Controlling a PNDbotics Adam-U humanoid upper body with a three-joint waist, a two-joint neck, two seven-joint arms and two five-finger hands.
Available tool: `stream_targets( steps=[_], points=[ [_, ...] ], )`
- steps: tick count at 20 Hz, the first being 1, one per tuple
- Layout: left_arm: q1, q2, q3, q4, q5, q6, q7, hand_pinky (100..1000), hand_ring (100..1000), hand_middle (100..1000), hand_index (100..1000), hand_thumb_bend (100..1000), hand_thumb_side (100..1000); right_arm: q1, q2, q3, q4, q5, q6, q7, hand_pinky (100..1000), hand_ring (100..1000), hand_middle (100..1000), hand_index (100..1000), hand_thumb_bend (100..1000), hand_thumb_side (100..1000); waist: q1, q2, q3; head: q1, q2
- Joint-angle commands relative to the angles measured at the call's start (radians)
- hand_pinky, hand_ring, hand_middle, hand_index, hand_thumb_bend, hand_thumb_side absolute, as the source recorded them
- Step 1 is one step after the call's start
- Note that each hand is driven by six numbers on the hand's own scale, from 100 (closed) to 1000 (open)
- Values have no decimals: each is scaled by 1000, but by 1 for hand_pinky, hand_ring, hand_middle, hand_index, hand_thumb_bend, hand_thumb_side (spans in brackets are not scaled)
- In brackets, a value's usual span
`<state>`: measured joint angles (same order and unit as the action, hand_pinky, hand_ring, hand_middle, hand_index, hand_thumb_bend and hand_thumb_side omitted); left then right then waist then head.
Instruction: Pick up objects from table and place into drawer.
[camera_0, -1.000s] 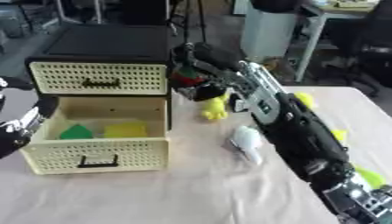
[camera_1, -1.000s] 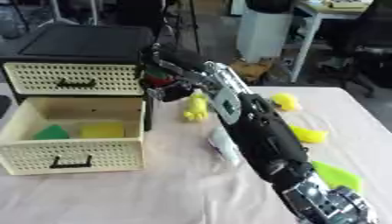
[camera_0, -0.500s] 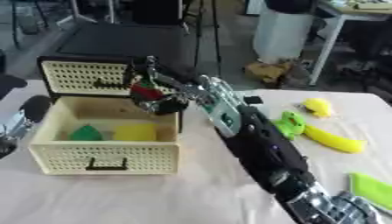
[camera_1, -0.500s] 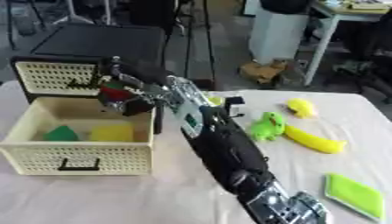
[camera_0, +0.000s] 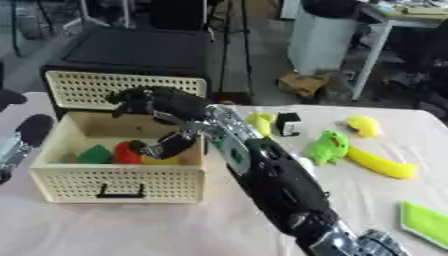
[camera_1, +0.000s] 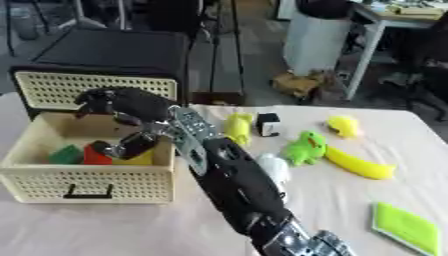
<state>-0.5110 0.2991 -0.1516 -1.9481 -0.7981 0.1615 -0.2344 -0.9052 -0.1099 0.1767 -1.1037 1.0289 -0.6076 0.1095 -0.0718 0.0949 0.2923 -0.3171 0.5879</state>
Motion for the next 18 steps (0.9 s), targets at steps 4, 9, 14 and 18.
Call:
stream_targets(
  steps=[4,9,14,18],
  points=[
    [8,35,9,-14,3,5,5,100,100,100,719,590,1000,10,-63,-17,-75,-3,20,-37,762,838,840,827,195,272,9,-27,-31,24,9],
    [48,76,-11,17,10,8,-18,100,100,100,711,563,1000,52,-107,-54,-67,-18,51,-53,669,754,794,811,100,320,10,-57,-72,56,36],
    [138,170,-59,62,75,-35,-85,100,100,100,712,508,1000,175,-230,-112,-148,-65,112,-113,662,747,790,812,100,352,9,-80,-149,101,61],
    [175,227,-130,127,97,-86,-148,100,100,100,707,510,1000,275,-310,-132,-208,-127,146,-128,660,746,790,811,100,359,11,-89,-163,106,73]
  ],
)
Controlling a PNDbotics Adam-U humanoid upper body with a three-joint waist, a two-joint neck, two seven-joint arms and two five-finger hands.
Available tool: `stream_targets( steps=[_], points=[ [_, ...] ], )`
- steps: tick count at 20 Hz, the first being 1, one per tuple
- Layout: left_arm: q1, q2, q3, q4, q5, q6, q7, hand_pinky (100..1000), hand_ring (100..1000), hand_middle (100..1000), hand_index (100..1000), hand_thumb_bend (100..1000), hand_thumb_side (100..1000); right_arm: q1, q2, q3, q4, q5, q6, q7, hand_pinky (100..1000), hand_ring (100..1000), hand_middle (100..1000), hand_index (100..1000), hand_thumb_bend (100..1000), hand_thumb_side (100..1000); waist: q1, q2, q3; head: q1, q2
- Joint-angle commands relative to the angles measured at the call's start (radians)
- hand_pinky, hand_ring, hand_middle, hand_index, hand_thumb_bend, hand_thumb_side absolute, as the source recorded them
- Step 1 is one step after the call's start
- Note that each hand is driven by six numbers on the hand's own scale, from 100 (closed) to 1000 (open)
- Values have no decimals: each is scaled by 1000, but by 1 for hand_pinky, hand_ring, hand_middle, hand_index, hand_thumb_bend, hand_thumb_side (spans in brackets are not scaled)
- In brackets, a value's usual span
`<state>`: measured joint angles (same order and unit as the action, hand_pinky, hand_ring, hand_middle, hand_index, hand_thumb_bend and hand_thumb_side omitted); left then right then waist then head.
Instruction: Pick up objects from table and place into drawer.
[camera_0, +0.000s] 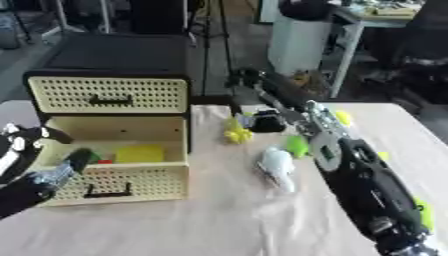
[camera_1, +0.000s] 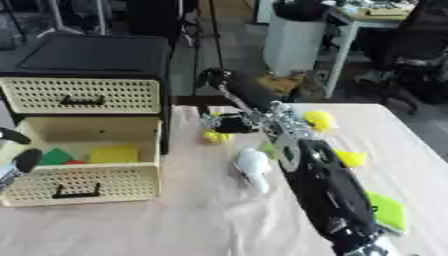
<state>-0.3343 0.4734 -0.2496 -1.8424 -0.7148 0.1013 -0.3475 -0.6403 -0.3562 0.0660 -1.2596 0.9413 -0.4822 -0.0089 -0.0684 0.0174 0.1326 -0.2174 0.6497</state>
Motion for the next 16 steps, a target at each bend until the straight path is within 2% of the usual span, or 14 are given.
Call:
stream_targets(
  steps=[1,5,12,13,16],
  points=[
    [3,64,-47,33,12,-37,-50,100,100,100,701,514,1000,25,-73,-25,-62,-54,28,-8,659,746,790,811,100,361,9,-13,-6,8,13],
    [21,93,-86,68,5,-65,-120,100,100,100,668,534,1000,55,-89,-41,-78,-94,53,5,659,747,792,811,100,366,16,-14,-13,11,18],
    [9,83,-90,91,-40,-83,-250,100,100,100,650,541,1000,63,-88,-48,-80,-111,63,11,657,746,792,811,100,369,19,-15,-17,13,23],
    [9,84,-87,86,-40,-83,-269,100,100,100,557,555,1000,64,-88,-48,-79,-112,63,12,657,745,792,810,100,371,20,-15,-18,13,24],
    [-15,74,-117,128,-63,-100,-322,100,100,100,524,558,1000,67,-85,-47,-74,-113,62,13,656,745,792,810,100,372,18,-11,-27,20,27]
  ],
)
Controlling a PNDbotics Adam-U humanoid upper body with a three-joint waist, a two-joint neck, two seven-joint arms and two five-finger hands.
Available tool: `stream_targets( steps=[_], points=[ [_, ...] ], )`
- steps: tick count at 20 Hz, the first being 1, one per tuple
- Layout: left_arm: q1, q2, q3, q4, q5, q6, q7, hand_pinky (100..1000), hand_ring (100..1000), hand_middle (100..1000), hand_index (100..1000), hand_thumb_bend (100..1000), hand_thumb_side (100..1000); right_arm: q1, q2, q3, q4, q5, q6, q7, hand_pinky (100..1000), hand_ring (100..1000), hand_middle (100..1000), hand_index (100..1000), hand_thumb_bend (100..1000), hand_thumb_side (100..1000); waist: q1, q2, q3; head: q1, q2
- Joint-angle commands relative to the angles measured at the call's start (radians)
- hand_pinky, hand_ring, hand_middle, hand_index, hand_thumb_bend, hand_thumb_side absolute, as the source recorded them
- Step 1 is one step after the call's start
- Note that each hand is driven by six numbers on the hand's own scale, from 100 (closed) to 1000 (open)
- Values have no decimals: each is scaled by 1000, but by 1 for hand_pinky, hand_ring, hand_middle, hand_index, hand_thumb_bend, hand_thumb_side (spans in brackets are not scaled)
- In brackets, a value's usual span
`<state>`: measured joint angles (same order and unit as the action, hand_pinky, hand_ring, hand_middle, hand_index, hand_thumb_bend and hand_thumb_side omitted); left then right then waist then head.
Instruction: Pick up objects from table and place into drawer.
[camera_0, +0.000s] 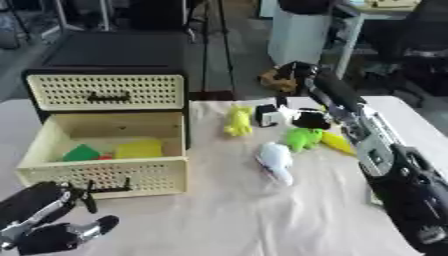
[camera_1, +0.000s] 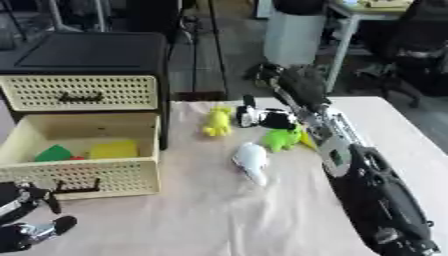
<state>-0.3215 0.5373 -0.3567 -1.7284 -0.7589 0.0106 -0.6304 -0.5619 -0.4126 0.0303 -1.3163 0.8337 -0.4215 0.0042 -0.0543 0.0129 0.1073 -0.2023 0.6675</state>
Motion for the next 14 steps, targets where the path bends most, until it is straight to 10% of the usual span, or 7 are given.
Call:
stream_targets(
  steps=[1,14],
  points=[
    [-37,4,-11,29,-29,-12,-57,100,100,100,521,559,1000,-10,-28,-12,-17,-7,1,0,656,745,791,810,100,373,4,-6,-2,6,10],
    [-164,-100,9,212,-176,17,-122,100,100,144,661,561,1000,-18,-17,-7,-20,-14,-17,1,659,746,793,812,100,358,-7,16,-27,23,-12]
  ],
)
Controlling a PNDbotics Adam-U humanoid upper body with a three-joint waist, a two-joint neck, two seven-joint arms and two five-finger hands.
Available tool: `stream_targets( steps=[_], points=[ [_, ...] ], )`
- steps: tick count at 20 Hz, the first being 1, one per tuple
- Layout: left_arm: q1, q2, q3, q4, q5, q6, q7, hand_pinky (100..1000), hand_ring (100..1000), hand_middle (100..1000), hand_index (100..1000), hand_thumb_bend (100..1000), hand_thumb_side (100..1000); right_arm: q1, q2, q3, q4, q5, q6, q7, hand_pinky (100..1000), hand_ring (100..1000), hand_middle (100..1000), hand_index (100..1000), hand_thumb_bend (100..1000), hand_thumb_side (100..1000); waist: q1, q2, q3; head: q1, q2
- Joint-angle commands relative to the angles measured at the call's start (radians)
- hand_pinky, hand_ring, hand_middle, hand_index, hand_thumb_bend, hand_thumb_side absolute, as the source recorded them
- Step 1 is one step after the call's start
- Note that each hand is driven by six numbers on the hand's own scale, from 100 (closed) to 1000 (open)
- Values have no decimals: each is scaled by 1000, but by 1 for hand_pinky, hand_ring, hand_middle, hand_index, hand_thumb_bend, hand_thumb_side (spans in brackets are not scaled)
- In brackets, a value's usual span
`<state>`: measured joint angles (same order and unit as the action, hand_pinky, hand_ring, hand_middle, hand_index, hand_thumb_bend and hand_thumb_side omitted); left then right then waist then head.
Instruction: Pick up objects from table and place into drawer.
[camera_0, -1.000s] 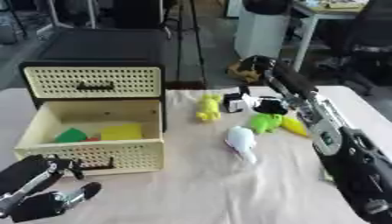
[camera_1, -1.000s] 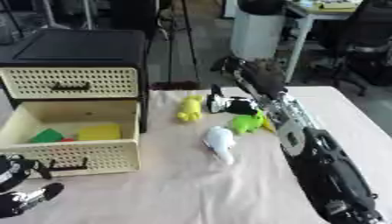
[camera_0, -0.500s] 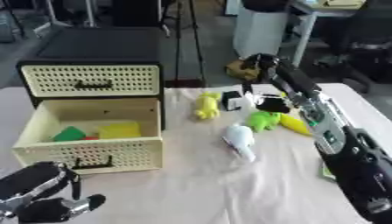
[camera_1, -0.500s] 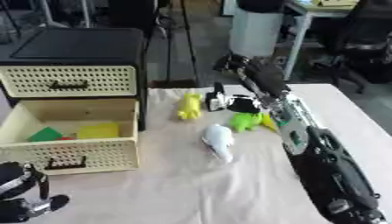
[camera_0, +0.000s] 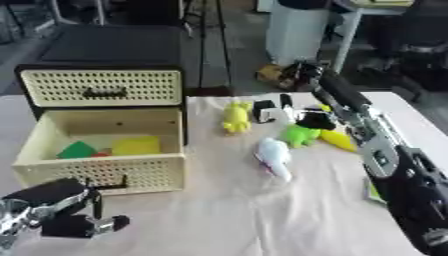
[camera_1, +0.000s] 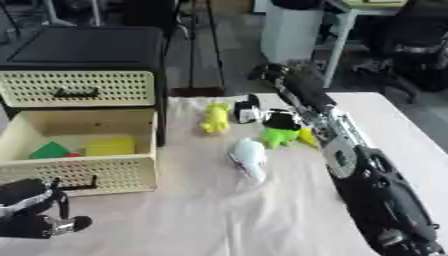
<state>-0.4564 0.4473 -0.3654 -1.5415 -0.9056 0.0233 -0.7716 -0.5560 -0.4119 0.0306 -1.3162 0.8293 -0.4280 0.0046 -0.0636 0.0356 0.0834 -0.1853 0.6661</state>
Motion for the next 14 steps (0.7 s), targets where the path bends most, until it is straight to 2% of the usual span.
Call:
stream_targets(
  steps=[1,4,6,14],
  points=[
    [-37,-18,20,43,-39,6,29,100,100,172,666,562,1000,-26,-17,-7,-21,-12,-15,2,660,746,793,812,100,355,1,-4,-6,7,-13],
    [-57,-41,28,95,-62,11,59,100,106,268,682,564,1000,-29,-15,-7,-22,-18,-28,5,662,747,794,812,100,347,-2,2,-14,11,-18],
    [-70,-54,35,131,-79,16,81,100,146,301,682,564,1000,-32,-14,-8,-22,-21,-33,7,662,747,794,813,100,347,-4,5,-18,13,-22],
    [-132,-81,89,234,-142,52,188,100,162,317,670,557,1000,-38,-11,-7,-22,-24,-40,10,663,747,794,812,100,347,-10,12,-32,23,-33]
  ],
)
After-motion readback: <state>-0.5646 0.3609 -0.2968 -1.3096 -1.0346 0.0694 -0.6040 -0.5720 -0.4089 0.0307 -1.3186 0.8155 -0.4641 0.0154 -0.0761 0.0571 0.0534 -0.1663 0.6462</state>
